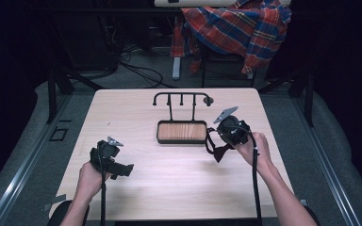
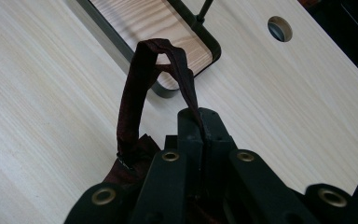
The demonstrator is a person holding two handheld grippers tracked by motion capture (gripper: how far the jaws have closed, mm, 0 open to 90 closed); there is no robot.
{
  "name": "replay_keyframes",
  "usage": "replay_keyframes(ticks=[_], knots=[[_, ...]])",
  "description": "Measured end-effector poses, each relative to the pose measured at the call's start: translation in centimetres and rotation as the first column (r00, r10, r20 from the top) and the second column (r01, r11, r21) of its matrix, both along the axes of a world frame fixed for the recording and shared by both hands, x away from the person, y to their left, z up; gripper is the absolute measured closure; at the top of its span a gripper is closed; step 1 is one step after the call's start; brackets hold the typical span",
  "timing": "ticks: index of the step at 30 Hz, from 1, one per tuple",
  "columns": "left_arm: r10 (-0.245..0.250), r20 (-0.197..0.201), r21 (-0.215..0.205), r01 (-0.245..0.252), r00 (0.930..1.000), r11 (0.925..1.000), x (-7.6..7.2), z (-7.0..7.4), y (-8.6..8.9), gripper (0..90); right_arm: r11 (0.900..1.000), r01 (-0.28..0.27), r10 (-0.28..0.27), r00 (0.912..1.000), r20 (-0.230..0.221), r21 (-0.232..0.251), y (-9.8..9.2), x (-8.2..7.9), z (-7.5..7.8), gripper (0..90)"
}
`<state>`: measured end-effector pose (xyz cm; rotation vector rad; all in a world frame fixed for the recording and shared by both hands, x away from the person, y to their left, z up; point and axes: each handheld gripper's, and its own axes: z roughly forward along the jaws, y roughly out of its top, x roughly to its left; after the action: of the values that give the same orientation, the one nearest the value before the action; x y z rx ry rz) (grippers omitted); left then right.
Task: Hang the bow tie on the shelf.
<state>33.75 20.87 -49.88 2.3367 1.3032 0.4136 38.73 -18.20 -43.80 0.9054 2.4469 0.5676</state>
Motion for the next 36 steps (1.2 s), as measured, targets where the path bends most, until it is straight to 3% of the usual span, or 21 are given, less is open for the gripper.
replay_keyframes(ticks=[19,36], knots=[[0.001,-0.002,-0.001,-0.001,1.0000,1.0000,0.0,0.0,0.0,0.8,1.000,0.008,-0.008,0.9999,0.012,0.012,0.7,1.3,1.0,88.6],[-0.002,-0.006,0.003,0.002,1.0000,1.0000,0.0,0.0,-0.1,0.8,0.999,0.027,-0.028,0.9981,0.056,0.031,0.8,2.5,3.6,88.6]])
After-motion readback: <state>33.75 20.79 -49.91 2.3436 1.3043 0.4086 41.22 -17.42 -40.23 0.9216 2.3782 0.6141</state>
